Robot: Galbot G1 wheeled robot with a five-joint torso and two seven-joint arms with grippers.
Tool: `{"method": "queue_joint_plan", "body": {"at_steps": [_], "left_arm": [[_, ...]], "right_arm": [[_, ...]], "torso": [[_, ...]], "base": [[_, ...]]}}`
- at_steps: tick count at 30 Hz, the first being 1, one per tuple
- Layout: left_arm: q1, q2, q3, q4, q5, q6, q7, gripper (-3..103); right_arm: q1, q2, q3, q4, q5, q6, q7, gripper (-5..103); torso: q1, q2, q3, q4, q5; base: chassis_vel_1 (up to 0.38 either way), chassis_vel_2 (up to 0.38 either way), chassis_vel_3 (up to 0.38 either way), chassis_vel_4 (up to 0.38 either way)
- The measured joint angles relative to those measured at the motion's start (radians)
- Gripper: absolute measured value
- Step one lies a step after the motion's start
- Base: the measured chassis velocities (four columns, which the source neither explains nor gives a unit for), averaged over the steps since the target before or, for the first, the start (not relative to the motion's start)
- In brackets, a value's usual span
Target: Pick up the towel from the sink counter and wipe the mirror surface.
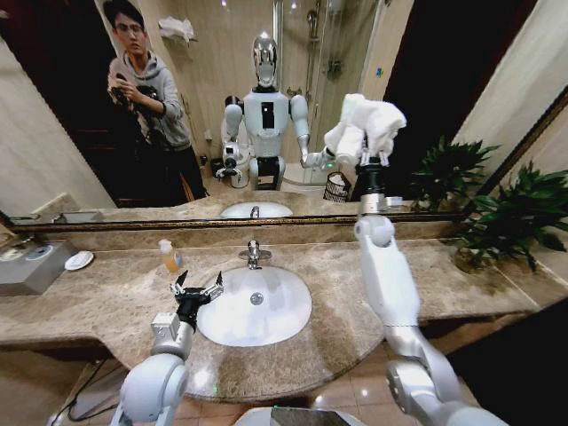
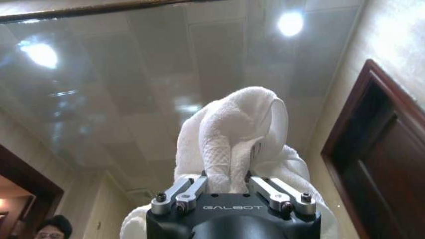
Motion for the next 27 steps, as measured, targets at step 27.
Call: {"method": "queue_joint_plan", "body": {"at_steps": [27], "left_arm": [[0.0,0.0,0.0,0.0,0.0,0.0,0.0,100]], "right_arm": [[-0.018,0.054,-0.107,0.053,-0.037,0.013,-0.034,17]], "torso": [[0.0,0.0,0.0,0.0004,-0.0005]], "base": [[0.165,0.157,-0.145,-0.161]]}}
